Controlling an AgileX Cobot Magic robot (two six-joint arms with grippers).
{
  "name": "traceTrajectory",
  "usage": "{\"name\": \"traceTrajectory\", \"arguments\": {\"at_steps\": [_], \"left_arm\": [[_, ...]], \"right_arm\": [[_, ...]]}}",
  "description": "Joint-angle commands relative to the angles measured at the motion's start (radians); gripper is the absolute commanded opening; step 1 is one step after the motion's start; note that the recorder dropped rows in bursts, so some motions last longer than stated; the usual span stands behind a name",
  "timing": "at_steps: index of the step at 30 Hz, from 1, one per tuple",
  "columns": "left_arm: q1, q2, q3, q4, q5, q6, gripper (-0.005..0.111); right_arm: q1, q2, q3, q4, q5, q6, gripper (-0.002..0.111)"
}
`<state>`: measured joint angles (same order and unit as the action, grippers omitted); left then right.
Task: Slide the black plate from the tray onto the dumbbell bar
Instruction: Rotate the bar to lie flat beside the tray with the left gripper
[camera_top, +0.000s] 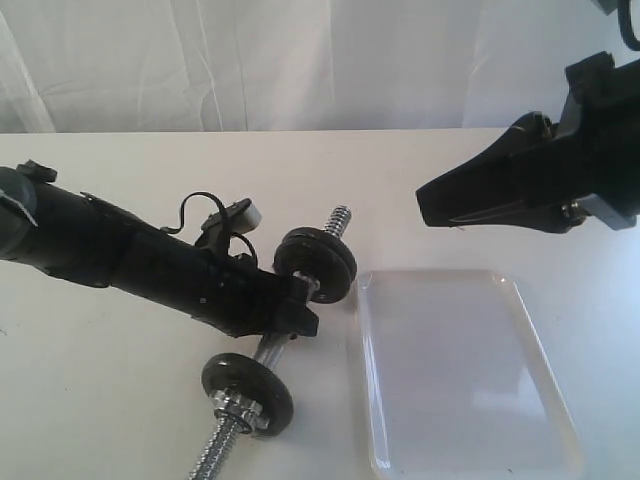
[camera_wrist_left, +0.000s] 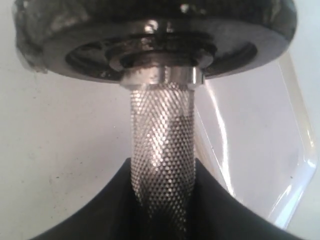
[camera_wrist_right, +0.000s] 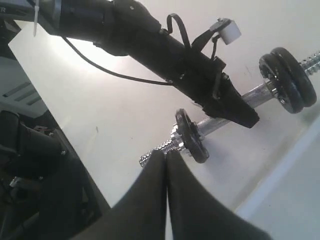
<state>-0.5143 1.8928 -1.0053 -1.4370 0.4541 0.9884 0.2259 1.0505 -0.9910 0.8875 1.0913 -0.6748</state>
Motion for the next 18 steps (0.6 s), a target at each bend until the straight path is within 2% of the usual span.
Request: {"name": "traceTrajectory", "arguments": {"at_steps": [1, 10, 18], "left_arm": [[-0.034, -0.079, -0.032, -0.233, 0.079, -0.006, 0.0], [-0.036, -0.079, -0.031, -0.237, 0.054, -0.09, 0.0], [-0.078, -0.125, 0.031, -0.27, -0.082, -0.123, 0.0]], "right_arm": [[-0.005, -0.006, 0.004, 0.005, -0.002, -0.001, 0.0], [-0.005, -0.006, 0.004, 0.005, 0.0, -0.001, 0.0], [-0.005, -0.006, 0.004, 0.005, 0.0, -0.001, 0.0]]}}
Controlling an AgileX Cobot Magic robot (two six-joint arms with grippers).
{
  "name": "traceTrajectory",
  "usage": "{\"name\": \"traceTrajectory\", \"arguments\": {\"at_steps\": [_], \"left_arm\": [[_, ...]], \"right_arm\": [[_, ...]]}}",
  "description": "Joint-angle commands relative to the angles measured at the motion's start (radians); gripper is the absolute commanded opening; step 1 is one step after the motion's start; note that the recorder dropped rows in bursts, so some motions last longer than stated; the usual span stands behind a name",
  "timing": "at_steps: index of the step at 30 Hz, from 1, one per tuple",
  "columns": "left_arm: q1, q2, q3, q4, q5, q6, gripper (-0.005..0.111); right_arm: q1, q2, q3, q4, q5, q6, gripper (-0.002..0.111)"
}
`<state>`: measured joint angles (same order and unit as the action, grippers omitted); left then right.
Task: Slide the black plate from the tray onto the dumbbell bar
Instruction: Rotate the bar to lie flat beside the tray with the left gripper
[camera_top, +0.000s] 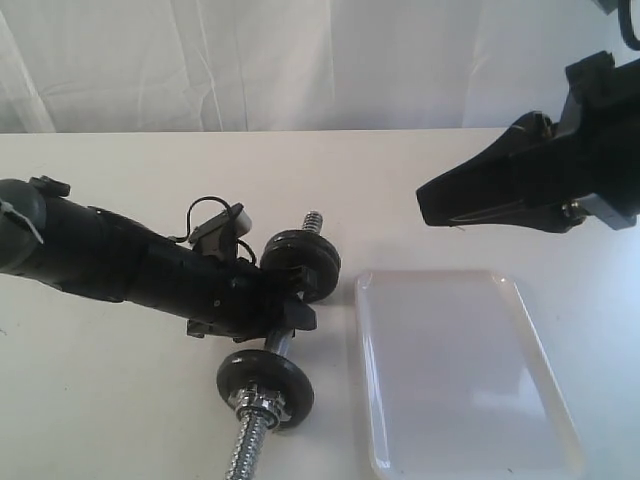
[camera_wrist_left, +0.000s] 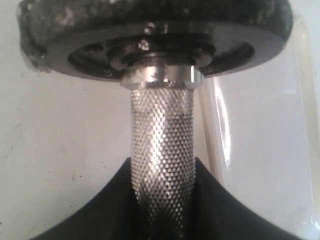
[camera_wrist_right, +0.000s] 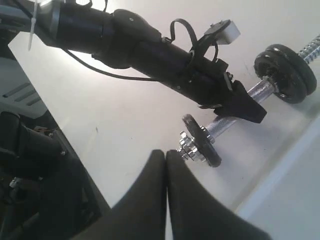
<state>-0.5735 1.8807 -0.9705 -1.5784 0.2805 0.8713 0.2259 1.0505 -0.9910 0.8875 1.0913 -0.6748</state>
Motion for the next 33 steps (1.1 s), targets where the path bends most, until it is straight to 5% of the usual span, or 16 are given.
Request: {"name": "traceTrajectory", "arguments": {"at_steps": [1, 33], "left_arm": [[-0.019, -0.118, -0.004, -0.129, 0.091, -0.006, 0.0], [-0.069, -0.171, 0.072, -0.148, 0.052, -0.088, 0.0]], "right_arm": [[-0.005, -0.006, 0.004, 0.005, 0.0, -0.001, 0.0], [-0.005, -0.006, 0.004, 0.008, -0.002, -0.001, 0.0]]}}
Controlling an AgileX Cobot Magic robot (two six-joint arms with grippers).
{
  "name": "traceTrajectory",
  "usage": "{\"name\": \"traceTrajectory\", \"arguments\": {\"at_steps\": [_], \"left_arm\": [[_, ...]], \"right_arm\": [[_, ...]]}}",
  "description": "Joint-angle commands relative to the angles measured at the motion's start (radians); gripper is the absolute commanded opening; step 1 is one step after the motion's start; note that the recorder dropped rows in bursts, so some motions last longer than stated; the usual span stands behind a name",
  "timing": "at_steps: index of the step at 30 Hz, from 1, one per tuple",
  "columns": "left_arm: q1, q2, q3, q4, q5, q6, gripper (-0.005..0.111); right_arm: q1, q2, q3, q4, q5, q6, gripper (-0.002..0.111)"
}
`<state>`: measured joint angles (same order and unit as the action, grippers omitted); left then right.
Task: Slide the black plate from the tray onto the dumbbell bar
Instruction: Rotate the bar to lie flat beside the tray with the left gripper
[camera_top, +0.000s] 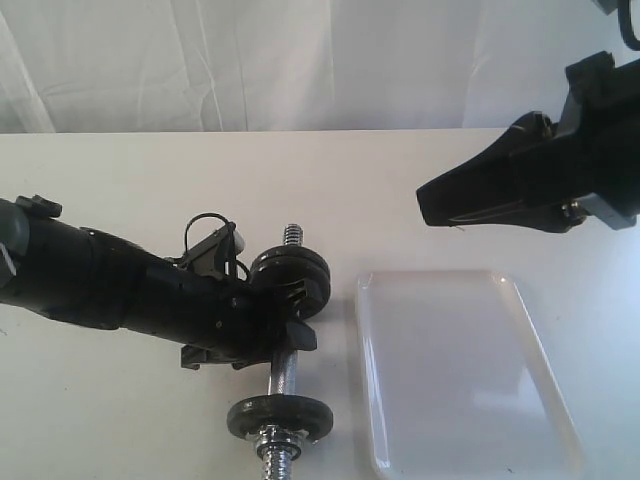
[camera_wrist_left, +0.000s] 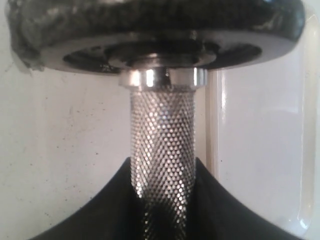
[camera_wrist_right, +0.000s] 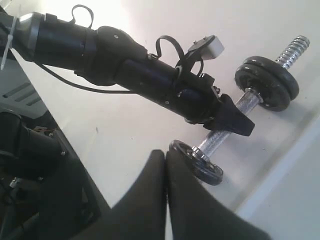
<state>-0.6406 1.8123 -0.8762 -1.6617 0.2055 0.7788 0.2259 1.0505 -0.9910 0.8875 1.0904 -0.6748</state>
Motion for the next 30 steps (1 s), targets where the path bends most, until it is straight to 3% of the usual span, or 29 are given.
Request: {"name": "traceTrajectory", "arguments": {"at_steps": [1, 30], "left_arm": [[-0.002, -0.103, -0.022, -0.064, 0.127, 0.005, 0.0], [-0.002, -0.099, -0.022, -0.004, 0.143, 0.005, 0.0]], "right_arm": [[-0.005, -0.006, 0.004, 0.008, -0.001, -0.001, 0.0], [-0.005, -0.006, 0.004, 0.008, -0.003, -0.001, 0.0]]}}
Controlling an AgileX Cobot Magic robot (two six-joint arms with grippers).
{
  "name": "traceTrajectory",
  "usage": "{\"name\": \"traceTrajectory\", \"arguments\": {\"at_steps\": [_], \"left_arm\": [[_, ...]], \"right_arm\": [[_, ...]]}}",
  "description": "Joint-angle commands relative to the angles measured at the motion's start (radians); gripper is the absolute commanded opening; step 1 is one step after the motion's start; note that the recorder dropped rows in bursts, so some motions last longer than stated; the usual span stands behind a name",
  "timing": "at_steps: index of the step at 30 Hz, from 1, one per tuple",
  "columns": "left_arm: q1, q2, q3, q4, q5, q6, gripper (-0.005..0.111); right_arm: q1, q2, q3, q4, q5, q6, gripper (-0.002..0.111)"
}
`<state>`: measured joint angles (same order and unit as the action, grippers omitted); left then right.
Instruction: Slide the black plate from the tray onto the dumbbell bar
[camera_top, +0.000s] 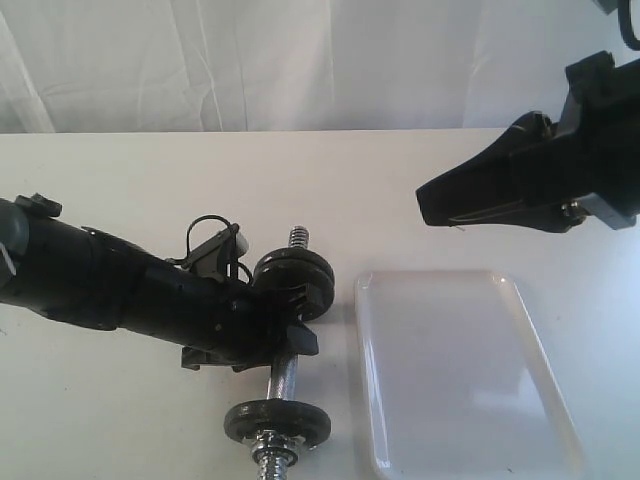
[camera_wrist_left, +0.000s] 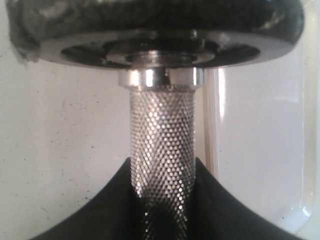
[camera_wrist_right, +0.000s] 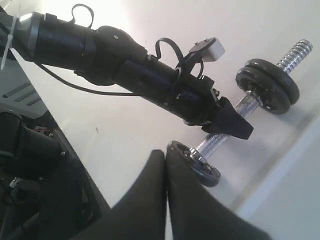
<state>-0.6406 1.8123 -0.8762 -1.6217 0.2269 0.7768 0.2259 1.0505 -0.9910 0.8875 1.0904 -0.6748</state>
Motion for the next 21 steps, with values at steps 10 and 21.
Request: {"name": "traceTrajectory", "arguments": {"at_steps": [10, 21], "left_arm": [[-0.002, -0.095, -0.022, -0.044, 0.125, 0.002, 0.0], [-0.002, -0.095, -0.022, -0.037, 0.124, 0.011, 0.028]], "right_arm": [[-0.005, -0.006, 0.004, 0.008, -0.005, -0.001, 0.0], [-0.005, -0.006, 0.004, 0.008, -0.009, -0.001, 0.0]]}}
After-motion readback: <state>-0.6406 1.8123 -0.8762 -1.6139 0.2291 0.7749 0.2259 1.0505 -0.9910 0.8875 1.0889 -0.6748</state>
